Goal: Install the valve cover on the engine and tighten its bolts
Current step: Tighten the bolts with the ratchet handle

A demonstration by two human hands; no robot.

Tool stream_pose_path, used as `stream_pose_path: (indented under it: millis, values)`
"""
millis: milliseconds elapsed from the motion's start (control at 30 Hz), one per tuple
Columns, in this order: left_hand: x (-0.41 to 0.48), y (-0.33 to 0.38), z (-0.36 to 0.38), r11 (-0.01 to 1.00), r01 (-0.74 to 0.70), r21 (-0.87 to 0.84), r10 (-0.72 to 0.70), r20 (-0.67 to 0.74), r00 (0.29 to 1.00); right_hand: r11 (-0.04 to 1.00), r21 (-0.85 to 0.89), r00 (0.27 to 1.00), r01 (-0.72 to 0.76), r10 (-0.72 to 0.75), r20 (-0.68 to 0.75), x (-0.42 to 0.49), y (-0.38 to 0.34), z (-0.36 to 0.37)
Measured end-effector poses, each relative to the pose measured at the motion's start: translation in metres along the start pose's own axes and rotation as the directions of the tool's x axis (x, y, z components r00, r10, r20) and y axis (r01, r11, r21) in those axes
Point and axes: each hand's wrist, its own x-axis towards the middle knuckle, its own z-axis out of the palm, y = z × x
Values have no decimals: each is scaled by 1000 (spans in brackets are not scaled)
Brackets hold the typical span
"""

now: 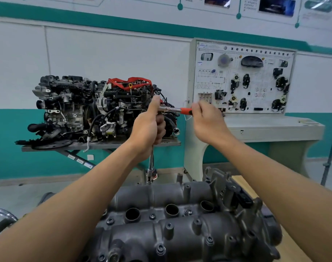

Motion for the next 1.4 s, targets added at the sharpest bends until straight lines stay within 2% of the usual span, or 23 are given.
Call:
stream_pose_path:
  millis: [67, 167, 333, 433, 500, 633, 767, 833, 967, 1067, 1167, 1233, 1300, 1400]
  values:
    - [-1, 1, -1, 1000, 9, -5, -8, 42, 999, 998, -68, 999, -3, 5, 32, 9, -1, 6]
    - [2, 3, -6, 998, 36, -50, -35, 18, 999, 986, -139, 996, 92, -89, 26, 6, -10, 9]
    - [9, 0, -2, 999, 41, -22, -42, -23, 999, 964, -184, 954, 190, -226, -198, -29, -18, -15]
    - [10, 1, 0, 999, 51, -1, -51, 12, 999, 954, -206, 929, 217, -267, -258, -49, -37, -21]
    - [8, 3, -2, 999, 44, -7, -44, 27, 999, 955, -149, 928, 255, -285, -240, -58, -46, -21]
    - [5, 3, 1, 1000, 28, -1, -28, -9, 1000, 939, 181, 937, 294, -246, -247, -65, -39, -25]
    - [5, -2, -2, 1000, -13, -25, 13, -26, 1000, 890, 302, 935, 342, -290, -205, -55, -30, -19]
    - [5, -2, -2, 1000, -13, -14, 12, -22, 1000, 886, 349, 951, 305, -262, -165, -45, -24, -15]
    - [8, 2, 7, 997, 32, 69, -26, -84, 996, 923, 367, 994, 112, -99, -55, -23, -8, -17]
    - [0, 5, 8, 997, 12, 81, -5, -83, 996, 919, 363, 988, 155, -152, -39, -32, -6, -21]
    - [-13, 3, 8, 993, -102, 54, 106, -67, 992, 867, 417, 961, 274, -259, -95, -50, -9, -29]
    - [-18, 2, 10, 989, -139, 49, 143, -82, 986, 858, 421, 954, 296, -284, -91, -56, -11, -34]
    - [-15, 1, 11, 988, -149, 52, 153, -89, 984, 865, 420, 961, 273, -265, -77, -56, -11, -36]
    - [-4, 4, 11, 994, -75, 74, 83, -124, 989, 890, 435, 986, 138, -163, 21, -44, -14, -33]
